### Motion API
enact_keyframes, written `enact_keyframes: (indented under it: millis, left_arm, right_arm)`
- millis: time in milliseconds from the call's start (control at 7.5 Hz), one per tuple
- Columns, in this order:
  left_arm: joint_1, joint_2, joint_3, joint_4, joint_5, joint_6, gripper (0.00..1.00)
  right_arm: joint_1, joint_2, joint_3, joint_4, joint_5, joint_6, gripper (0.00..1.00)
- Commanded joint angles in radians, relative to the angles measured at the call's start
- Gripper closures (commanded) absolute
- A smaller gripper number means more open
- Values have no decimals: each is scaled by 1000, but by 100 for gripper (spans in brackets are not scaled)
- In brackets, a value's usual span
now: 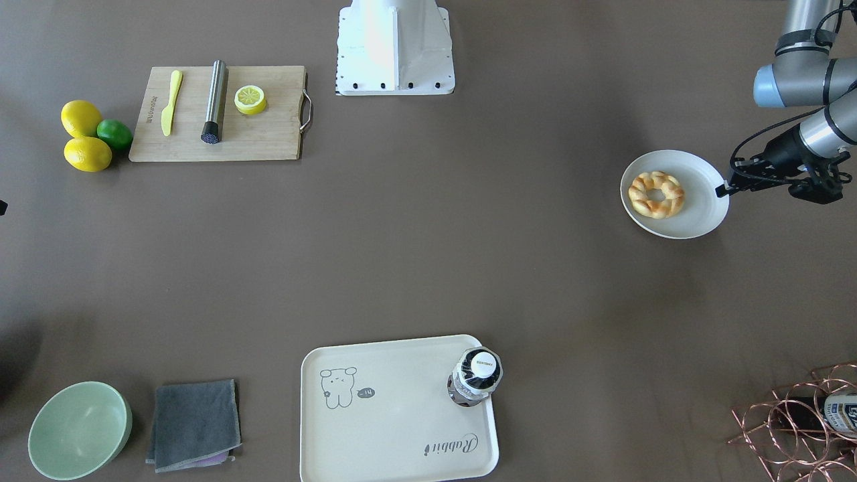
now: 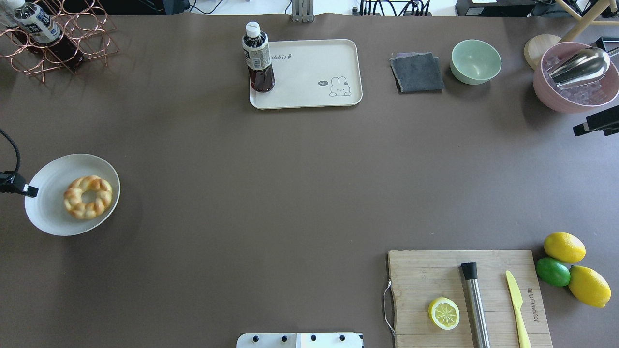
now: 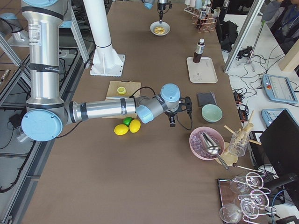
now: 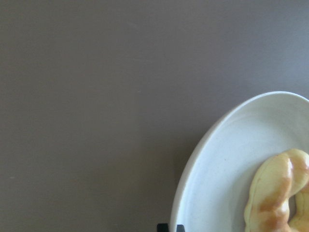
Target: Place donut on tray
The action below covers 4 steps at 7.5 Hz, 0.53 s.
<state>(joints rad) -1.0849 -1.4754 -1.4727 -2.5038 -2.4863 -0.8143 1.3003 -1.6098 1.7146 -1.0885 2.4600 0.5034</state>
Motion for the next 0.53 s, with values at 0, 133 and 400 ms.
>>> enact_keyframes:
  millis: [0, 133, 400]
  left_arm:
    - [3, -110, -75, 6, -48, -330, 100]
    - [16, -138, -116, 6, -46, -438, 100]
    - [132, -184, -246, 8, 24, -712, 100]
  right_arm:
    - [-71, 115, 3, -2, 2, 172, 10]
    - [-110, 152, 19, -1, 7, 266, 10]
    - [-165, 223, 48, -2, 2, 403, 10]
